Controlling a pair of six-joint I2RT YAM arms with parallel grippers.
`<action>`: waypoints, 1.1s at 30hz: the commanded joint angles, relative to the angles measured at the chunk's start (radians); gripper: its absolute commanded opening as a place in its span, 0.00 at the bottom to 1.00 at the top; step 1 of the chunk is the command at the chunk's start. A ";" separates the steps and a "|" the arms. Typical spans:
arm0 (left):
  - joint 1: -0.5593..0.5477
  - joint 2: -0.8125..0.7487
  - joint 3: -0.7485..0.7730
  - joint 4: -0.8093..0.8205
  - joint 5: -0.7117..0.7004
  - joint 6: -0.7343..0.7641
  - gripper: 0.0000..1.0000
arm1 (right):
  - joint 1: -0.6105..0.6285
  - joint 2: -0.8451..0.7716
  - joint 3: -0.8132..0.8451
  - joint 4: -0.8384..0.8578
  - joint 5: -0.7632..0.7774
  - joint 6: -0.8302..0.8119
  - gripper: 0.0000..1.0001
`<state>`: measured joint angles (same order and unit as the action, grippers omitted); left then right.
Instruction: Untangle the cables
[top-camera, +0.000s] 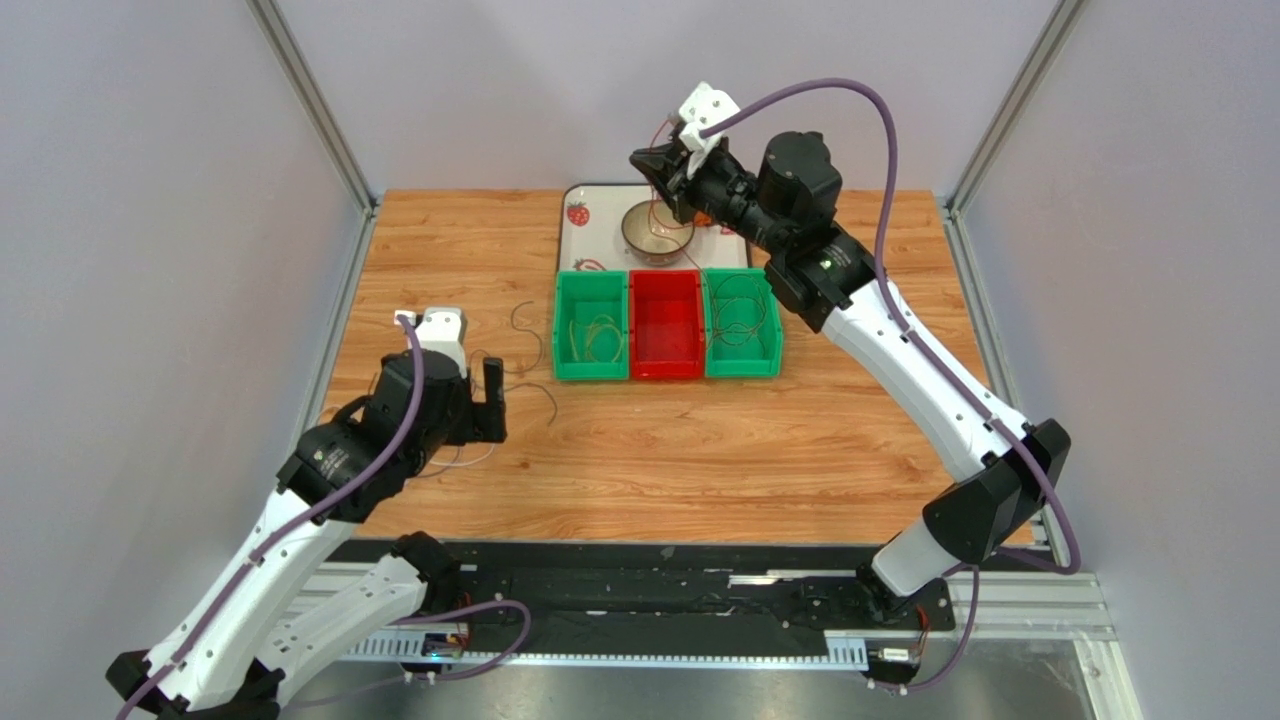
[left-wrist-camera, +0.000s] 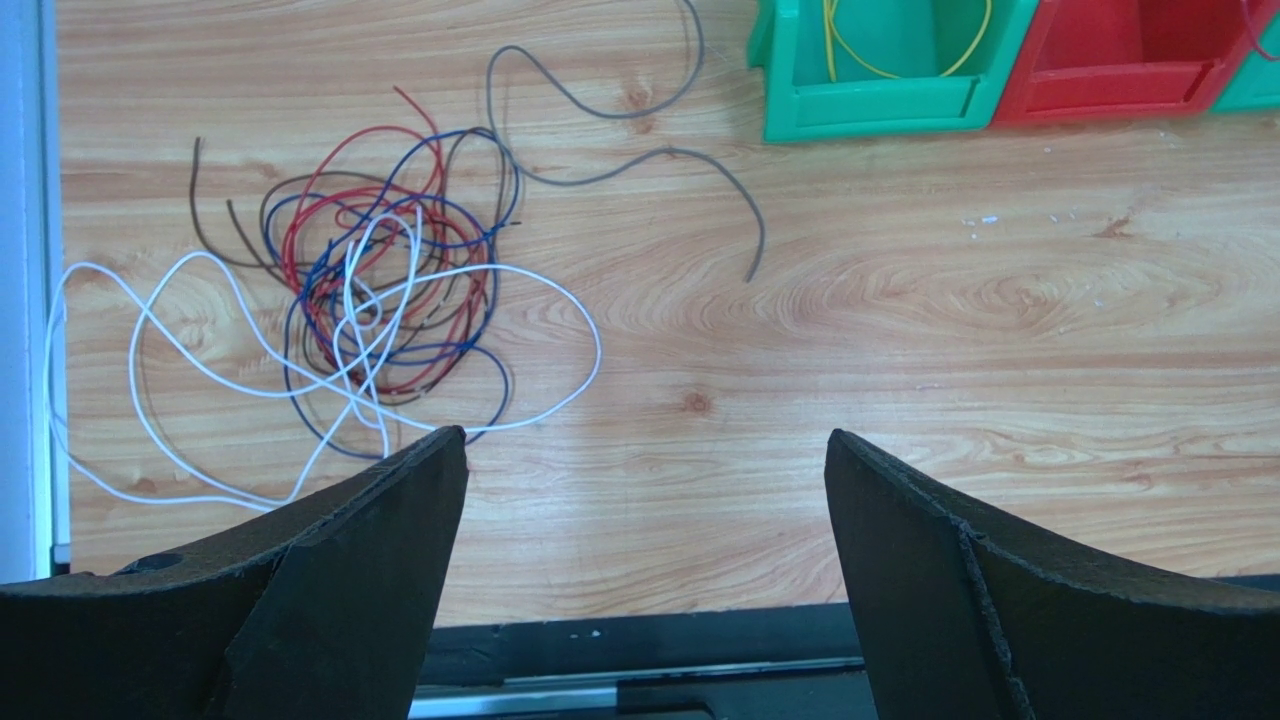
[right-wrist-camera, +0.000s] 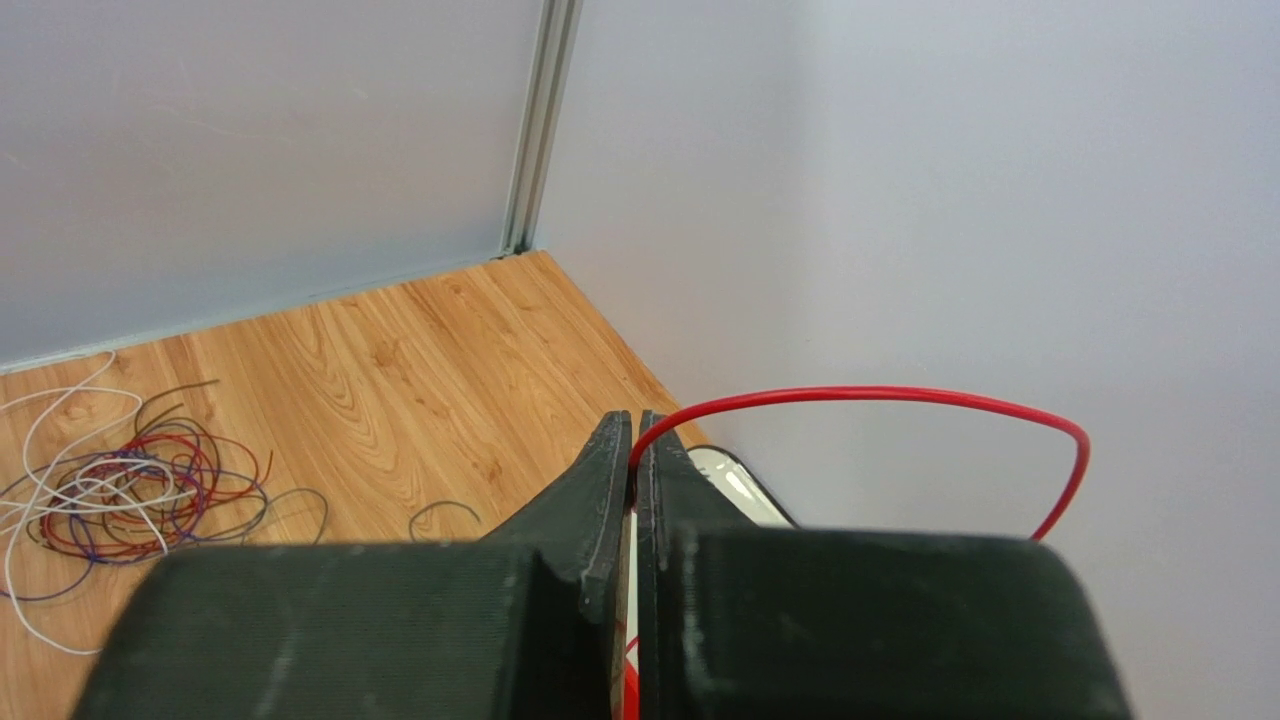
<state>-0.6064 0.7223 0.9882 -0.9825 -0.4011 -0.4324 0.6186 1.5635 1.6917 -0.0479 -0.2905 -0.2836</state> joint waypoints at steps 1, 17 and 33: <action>0.005 0.005 0.000 0.028 0.001 0.018 0.97 | -0.002 -0.051 0.045 0.054 -0.041 0.020 0.00; 0.008 0.005 -0.002 0.028 -0.002 0.014 0.97 | -0.017 0.038 0.011 0.117 -0.056 -0.009 0.00; 0.008 0.008 -0.002 0.027 -0.008 0.012 0.97 | -0.085 0.121 0.002 0.203 -0.159 0.052 0.00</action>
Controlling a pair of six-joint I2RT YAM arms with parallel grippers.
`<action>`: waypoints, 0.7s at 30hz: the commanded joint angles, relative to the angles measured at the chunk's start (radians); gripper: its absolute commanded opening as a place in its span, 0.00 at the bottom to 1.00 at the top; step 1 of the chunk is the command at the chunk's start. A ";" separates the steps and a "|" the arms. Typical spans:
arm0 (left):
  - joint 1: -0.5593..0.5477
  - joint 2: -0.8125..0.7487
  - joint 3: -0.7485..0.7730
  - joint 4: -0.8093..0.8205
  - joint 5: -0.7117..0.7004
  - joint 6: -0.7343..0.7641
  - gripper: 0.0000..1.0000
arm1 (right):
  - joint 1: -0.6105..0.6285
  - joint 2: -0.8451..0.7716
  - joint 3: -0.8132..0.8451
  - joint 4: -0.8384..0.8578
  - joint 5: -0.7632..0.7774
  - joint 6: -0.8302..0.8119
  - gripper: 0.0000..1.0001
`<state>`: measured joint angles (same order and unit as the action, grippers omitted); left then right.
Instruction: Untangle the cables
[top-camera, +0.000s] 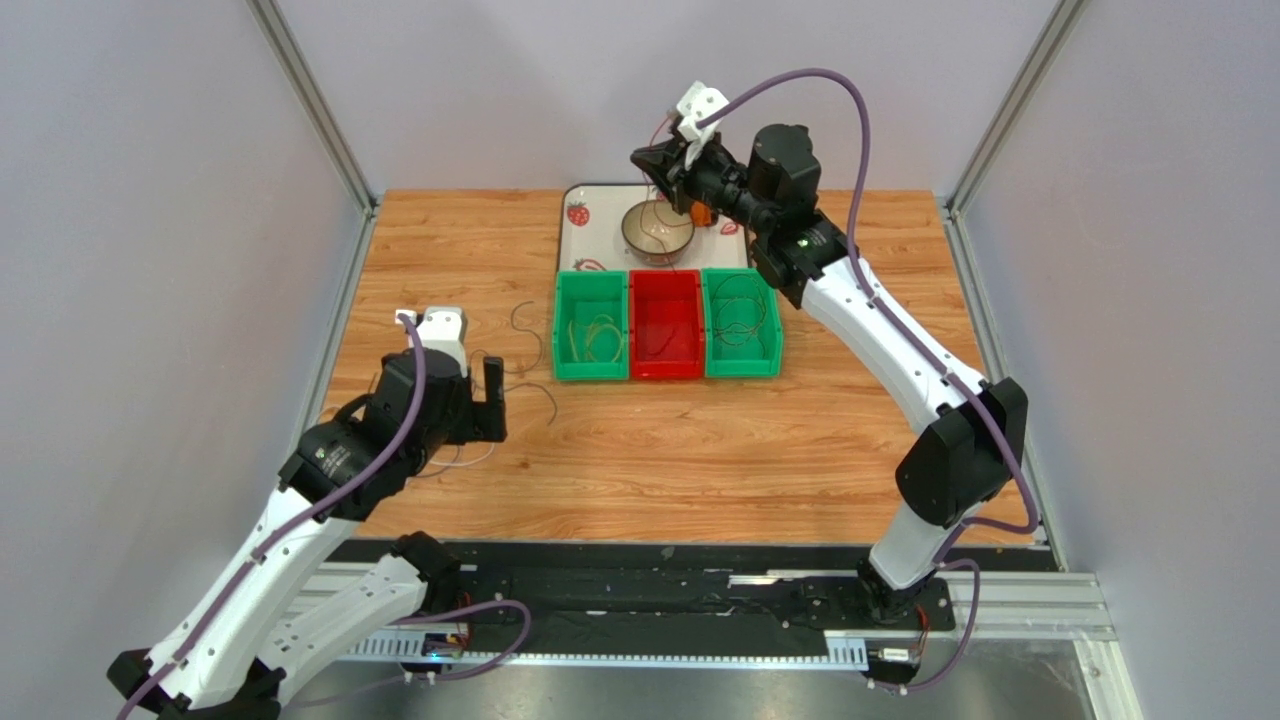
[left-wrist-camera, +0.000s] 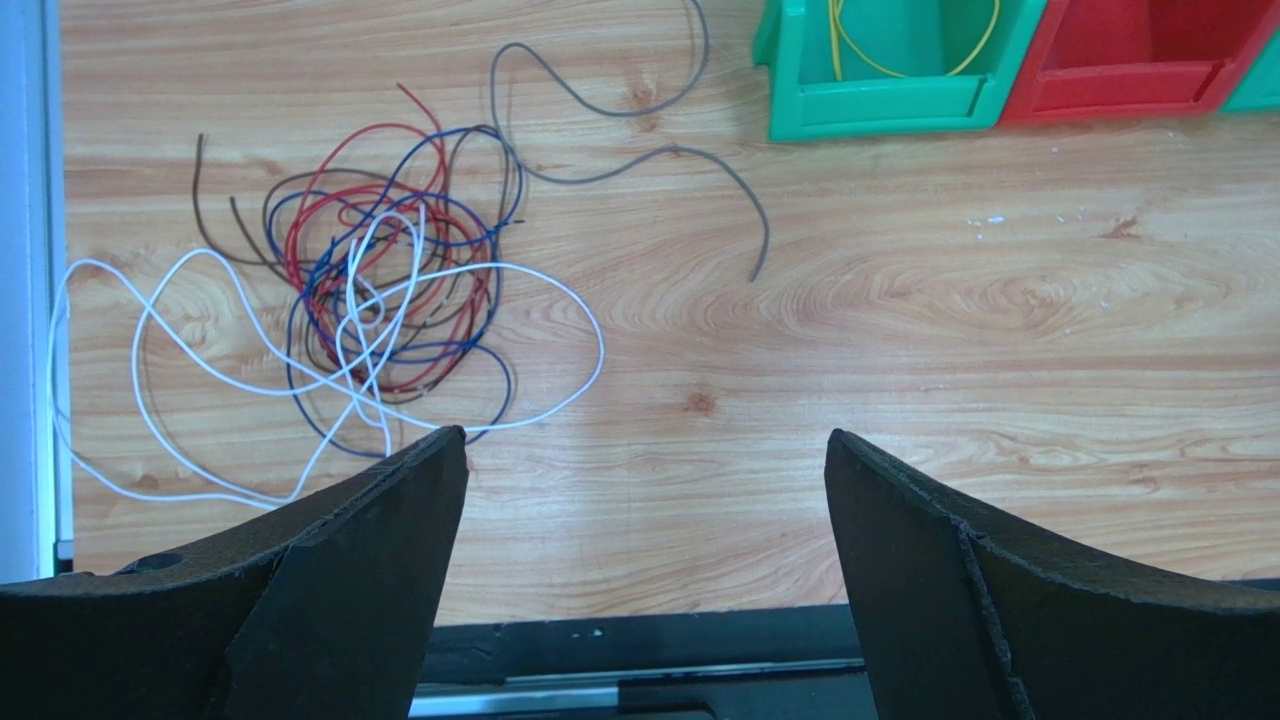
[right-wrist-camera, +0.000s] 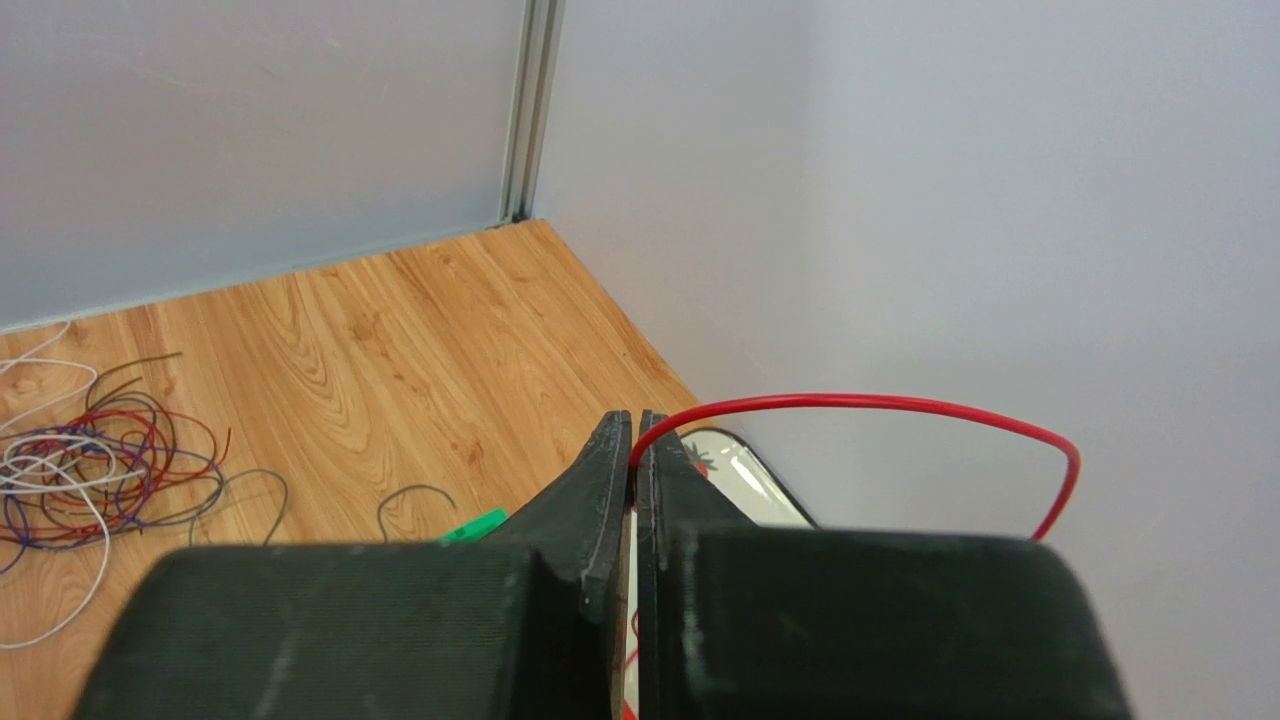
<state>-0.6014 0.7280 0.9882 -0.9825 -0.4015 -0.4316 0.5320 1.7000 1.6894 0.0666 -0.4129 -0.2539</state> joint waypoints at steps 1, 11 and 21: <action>0.003 0.004 -0.002 0.027 -0.008 0.013 0.97 | 0.002 -0.019 0.000 0.090 -0.038 0.028 0.00; 0.006 0.005 -0.002 0.025 -0.010 0.011 0.97 | -0.001 -0.072 -0.241 0.242 0.011 0.186 0.00; 0.005 0.004 -0.002 0.024 -0.011 0.008 0.97 | -0.006 -0.066 -0.322 0.230 0.032 0.248 0.00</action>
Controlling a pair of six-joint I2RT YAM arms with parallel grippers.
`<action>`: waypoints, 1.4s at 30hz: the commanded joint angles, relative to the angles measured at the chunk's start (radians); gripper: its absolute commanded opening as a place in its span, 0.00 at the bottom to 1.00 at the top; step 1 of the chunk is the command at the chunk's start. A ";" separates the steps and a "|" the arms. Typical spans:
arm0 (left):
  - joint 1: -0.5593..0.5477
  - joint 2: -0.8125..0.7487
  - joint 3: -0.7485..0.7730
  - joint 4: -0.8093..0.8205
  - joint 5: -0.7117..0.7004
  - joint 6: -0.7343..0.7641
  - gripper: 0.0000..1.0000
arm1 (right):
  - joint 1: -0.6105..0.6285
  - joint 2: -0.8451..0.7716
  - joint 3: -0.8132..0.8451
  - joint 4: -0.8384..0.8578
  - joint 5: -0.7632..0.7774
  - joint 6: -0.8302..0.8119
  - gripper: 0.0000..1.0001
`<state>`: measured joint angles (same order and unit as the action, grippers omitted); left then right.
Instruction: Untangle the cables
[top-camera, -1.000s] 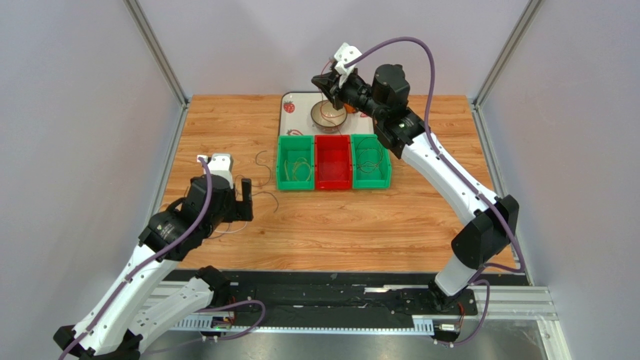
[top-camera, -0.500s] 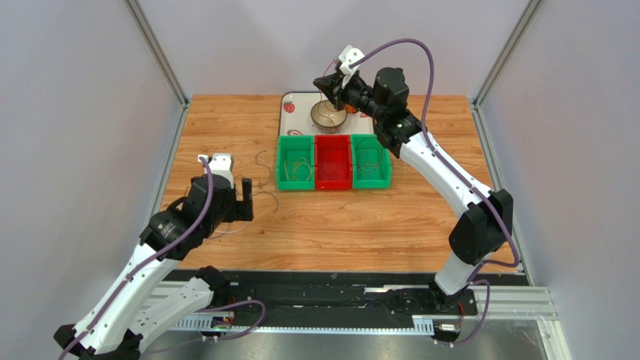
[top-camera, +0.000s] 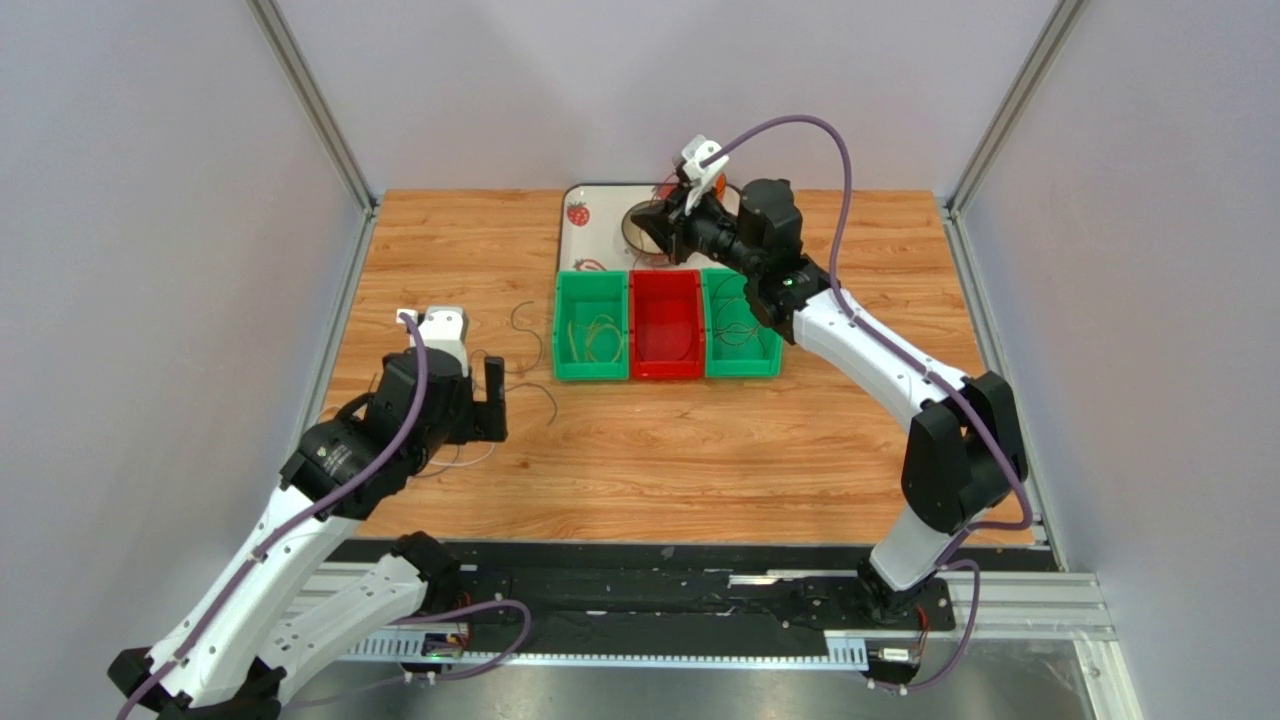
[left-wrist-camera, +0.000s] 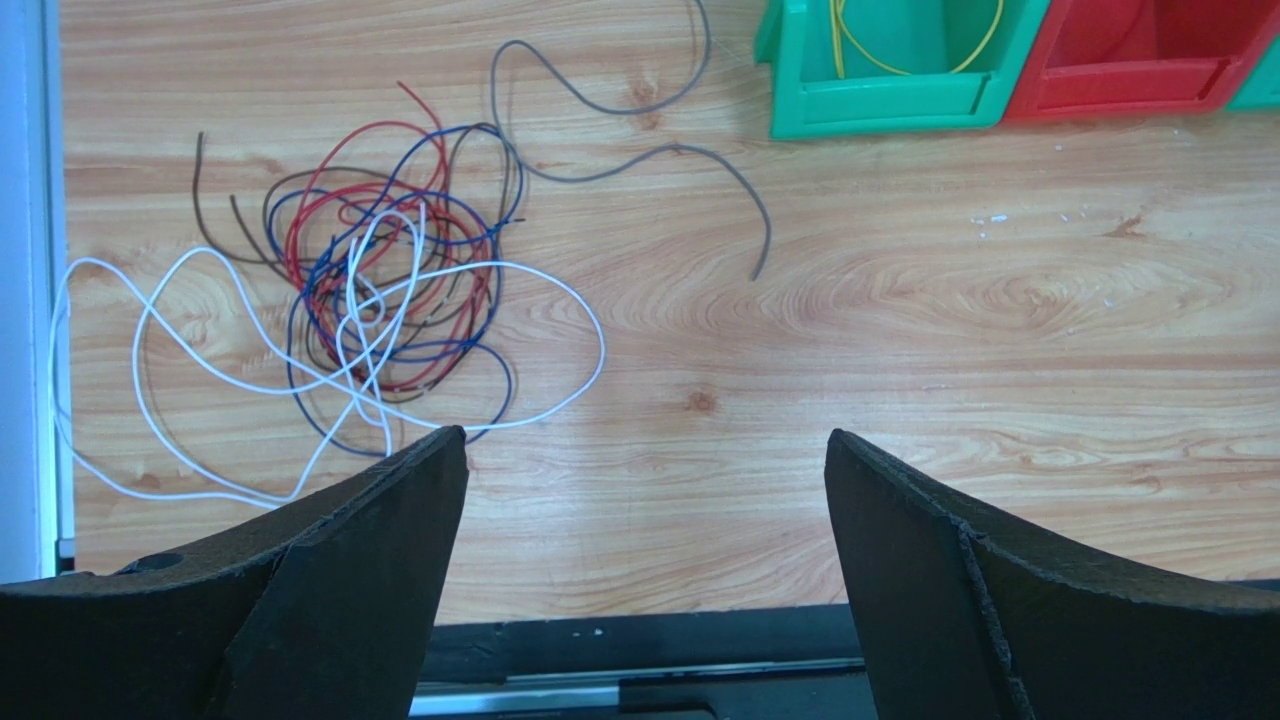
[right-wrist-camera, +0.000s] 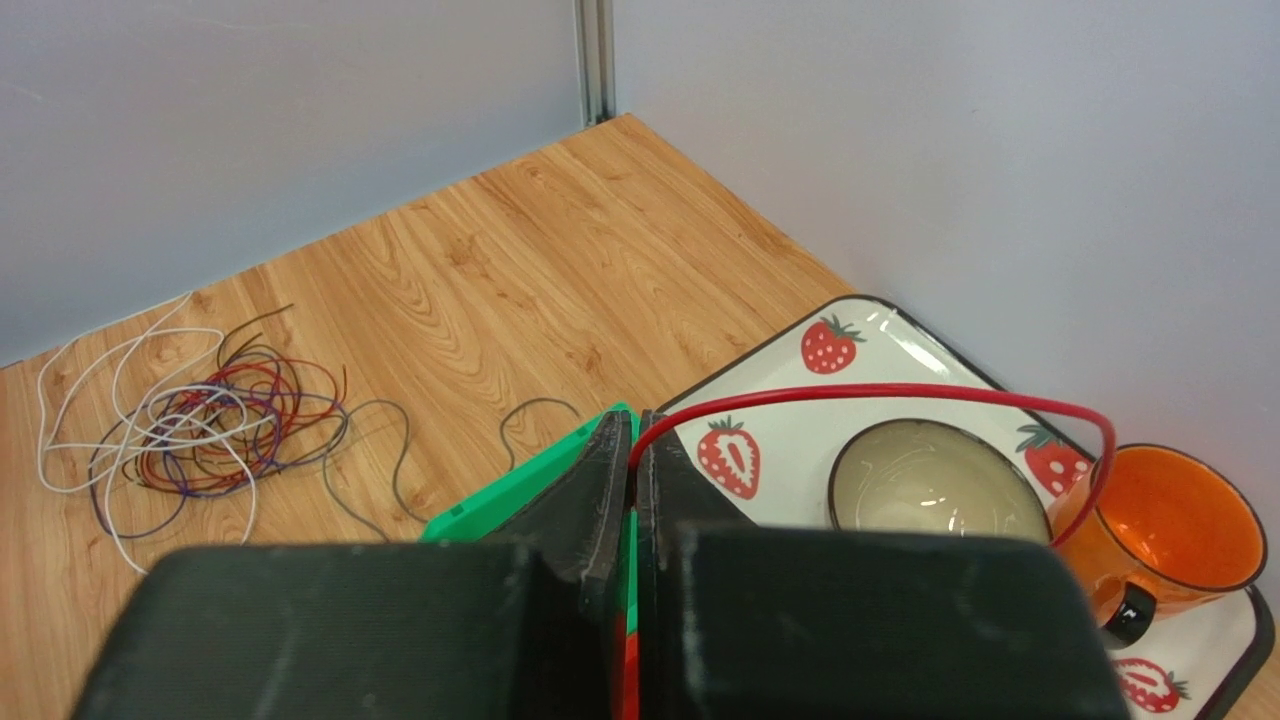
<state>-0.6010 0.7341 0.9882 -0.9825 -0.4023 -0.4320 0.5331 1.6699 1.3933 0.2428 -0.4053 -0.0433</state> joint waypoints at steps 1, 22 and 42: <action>0.004 -0.001 -0.003 0.022 -0.010 0.009 0.97 | -0.007 -0.041 -0.036 0.055 0.028 0.037 0.00; 0.004 0.002 0.000 0.018 -0.016 0.004 0.97 | -0.107 -0.131 -0.110 -0.239 -0.168 -0.095 0.00; 0.004 0.008 0.000 0.019 -0.017 0.003 0.97 | -0.104 0.113 0.010 -0.209 -0.361 0.080 0.00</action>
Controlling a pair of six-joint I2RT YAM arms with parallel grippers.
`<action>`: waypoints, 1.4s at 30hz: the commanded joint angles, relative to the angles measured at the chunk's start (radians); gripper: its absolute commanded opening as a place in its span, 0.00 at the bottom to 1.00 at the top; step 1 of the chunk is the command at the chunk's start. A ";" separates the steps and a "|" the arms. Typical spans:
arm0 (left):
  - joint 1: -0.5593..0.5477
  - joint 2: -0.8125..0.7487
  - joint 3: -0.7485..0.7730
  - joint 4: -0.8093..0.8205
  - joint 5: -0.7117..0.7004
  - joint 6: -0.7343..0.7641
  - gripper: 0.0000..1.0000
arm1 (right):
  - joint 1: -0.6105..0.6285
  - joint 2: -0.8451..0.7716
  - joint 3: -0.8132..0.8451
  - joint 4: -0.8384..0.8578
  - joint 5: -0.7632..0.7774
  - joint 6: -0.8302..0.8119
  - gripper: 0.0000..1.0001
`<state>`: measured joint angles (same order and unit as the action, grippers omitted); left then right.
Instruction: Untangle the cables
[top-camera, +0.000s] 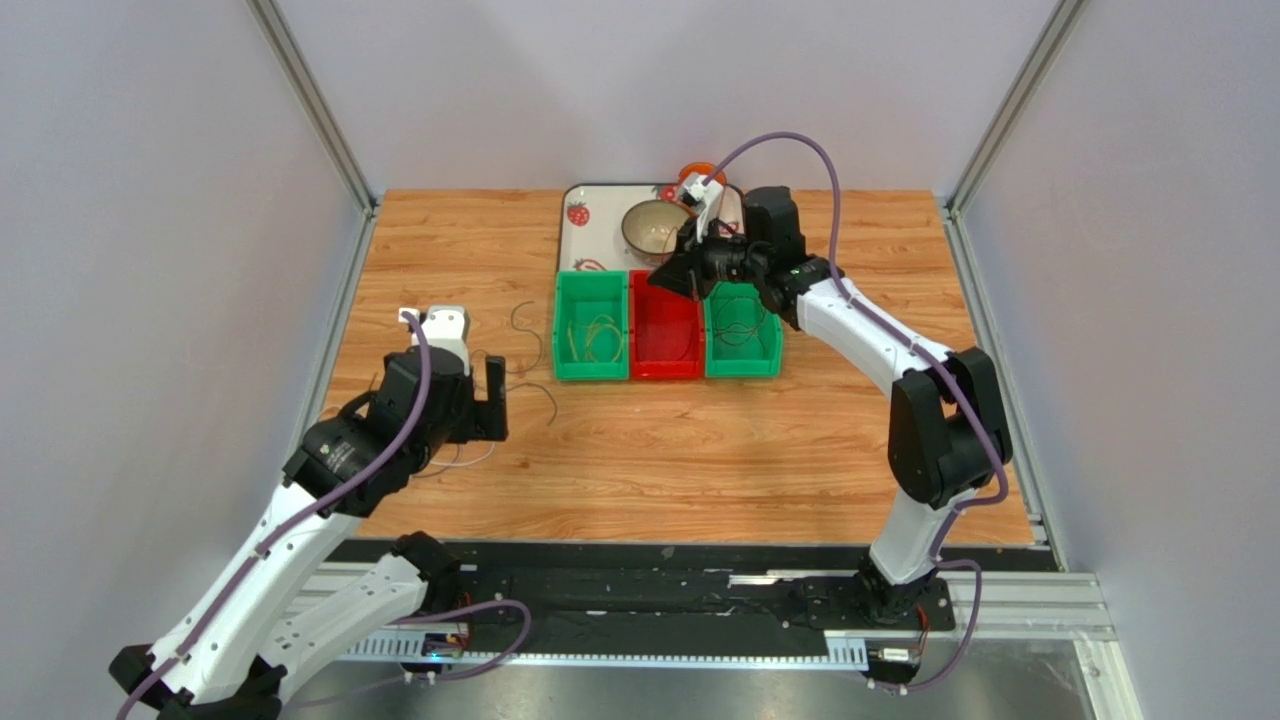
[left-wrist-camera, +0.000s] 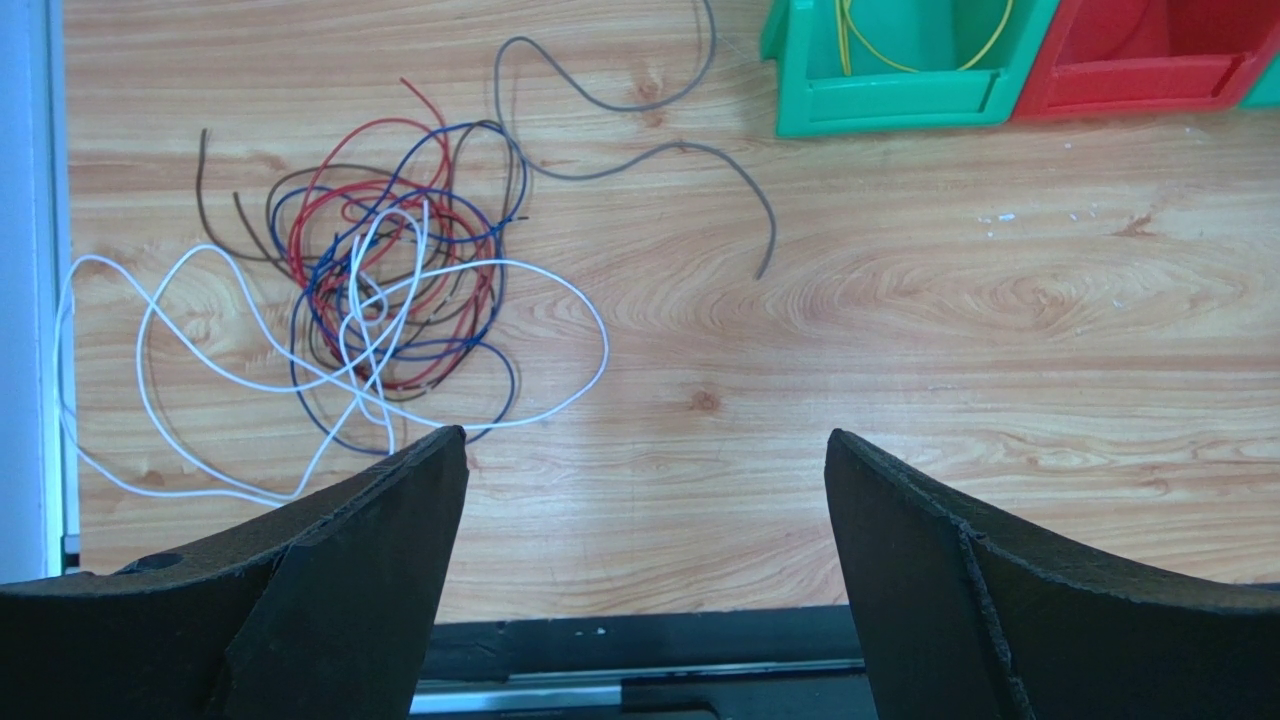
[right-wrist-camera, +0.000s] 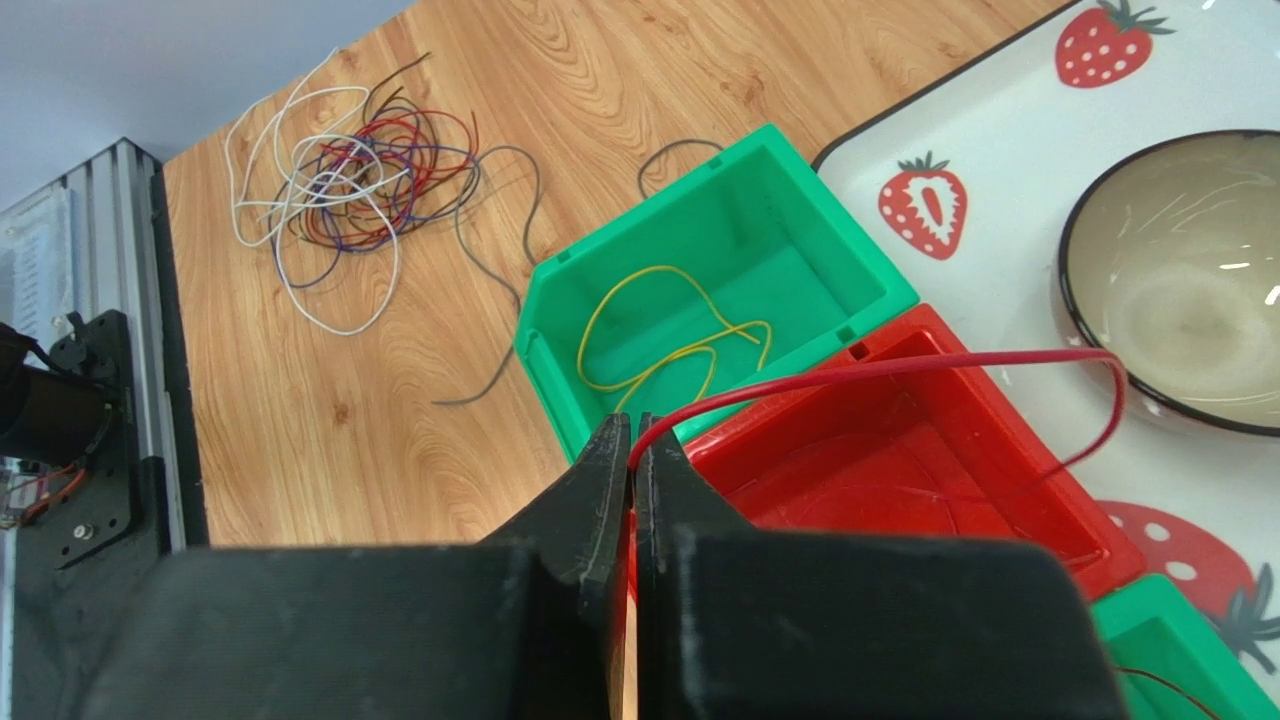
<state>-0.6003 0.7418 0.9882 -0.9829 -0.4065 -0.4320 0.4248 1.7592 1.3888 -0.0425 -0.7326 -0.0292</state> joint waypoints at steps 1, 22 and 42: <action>0.004 0.002 0.000 0.020 -0.011 0.004 0.97 | 0.006 0.037 0.004 0.105 -0.045 0.075 0.00; 0.004 0.002 0.000 0.020 -0.009 0.004 0.97 | 0.034 0.138 0.098 -0.246 0.317 0.111 0.00; 0.004 -0.016 0.000 0.021 -0.008 0.004 0.97 | 0.112 0.356 0.443 -0.674 0.503 0.196 0.23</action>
<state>-0.6003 0.7349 0.9882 -0.9829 -0.4065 -0.4320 0.5293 2.1384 1.7924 -0.6773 -0.2359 0.1371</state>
